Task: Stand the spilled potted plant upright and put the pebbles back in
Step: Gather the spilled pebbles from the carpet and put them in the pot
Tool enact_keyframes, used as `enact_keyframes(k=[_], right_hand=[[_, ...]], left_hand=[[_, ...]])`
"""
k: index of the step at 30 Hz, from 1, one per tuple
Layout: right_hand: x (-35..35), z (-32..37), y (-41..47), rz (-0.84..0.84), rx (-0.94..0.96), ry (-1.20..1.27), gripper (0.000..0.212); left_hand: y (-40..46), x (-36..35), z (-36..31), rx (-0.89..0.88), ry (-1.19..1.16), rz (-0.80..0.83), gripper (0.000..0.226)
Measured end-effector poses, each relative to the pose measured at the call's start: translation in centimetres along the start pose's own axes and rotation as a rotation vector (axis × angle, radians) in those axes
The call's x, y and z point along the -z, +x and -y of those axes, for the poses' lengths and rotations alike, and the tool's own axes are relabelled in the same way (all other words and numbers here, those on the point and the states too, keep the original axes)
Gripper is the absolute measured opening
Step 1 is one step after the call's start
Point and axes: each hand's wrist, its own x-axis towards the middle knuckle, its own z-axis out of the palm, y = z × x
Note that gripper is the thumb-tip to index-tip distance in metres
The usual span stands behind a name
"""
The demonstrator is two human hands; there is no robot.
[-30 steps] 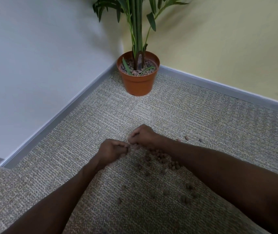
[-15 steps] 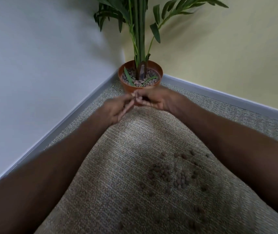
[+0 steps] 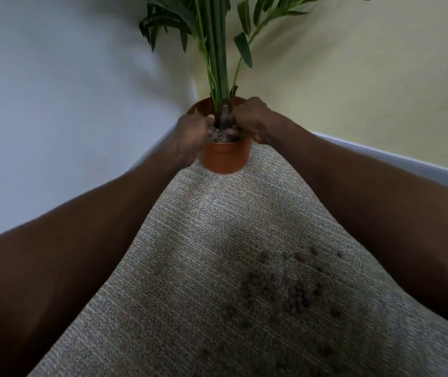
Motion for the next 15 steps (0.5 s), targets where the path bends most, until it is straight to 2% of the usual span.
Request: enact_keyframes(k=[2,4,9,13,15], right_hand=[[1.2,-1.3,-0.7,-0.058,0.023,-0.016,0.009],[2.6,-3.2,-2.3,0.021,0.014,-0.115,0.01],[6.3,-10.1,-6.8,0.363,0.064,-0.864,0.016],[8.9,-15.8,-11.2,0.468,0.091,-1.14,0.011],[10.5,-18.6,-12.4,0.409,0.101,-1.181,0.012]], left_hand=[[-1.6,1.0,2.6,-0.043,0.113,0.047,0.013],[-4.4,1.9,5.5,-0.055,0.206,0.156,0.008],[-11.0,2.0,13.3,-0.056,0.598,0.418,0.008],[-14.5,0.9,17.7,-0.17,0.746,0.453,0.038],[-15.5,0.0,18.8,-0.297,0.828,0.449,0.049]])
